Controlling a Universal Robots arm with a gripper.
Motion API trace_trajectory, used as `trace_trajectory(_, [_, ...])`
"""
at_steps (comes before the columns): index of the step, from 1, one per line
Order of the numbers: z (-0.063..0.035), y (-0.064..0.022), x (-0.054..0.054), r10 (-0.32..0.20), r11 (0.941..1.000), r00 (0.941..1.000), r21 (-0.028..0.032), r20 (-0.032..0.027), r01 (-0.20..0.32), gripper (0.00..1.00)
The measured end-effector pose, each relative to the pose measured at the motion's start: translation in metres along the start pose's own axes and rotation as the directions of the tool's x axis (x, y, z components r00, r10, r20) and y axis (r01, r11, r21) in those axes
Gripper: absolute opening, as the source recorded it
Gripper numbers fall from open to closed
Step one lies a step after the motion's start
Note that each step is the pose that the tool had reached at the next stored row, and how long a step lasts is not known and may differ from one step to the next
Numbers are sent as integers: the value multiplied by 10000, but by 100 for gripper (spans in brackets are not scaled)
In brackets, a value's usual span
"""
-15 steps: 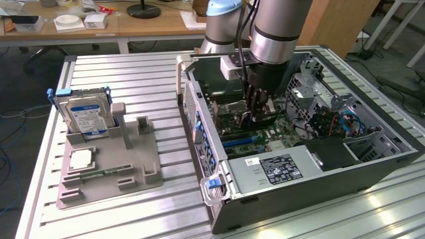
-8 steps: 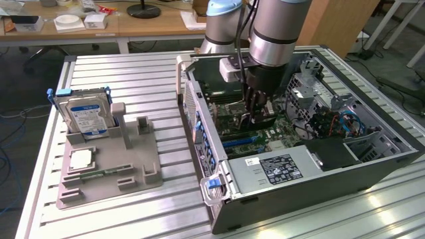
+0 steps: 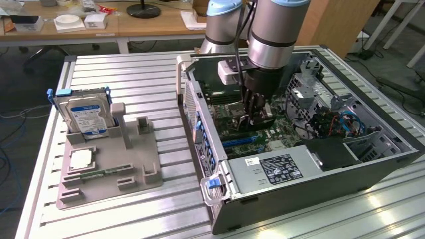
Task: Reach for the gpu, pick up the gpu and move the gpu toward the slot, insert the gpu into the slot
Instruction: 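Insert the gpu into the slot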
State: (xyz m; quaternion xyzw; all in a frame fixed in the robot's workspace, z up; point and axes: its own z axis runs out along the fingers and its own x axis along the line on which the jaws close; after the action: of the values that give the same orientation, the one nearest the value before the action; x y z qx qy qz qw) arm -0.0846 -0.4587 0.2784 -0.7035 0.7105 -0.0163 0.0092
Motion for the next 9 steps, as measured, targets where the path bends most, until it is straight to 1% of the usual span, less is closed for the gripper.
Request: trace_trajectory(9, [65,12,0,-1,10000,10000,0,-15,1,27])
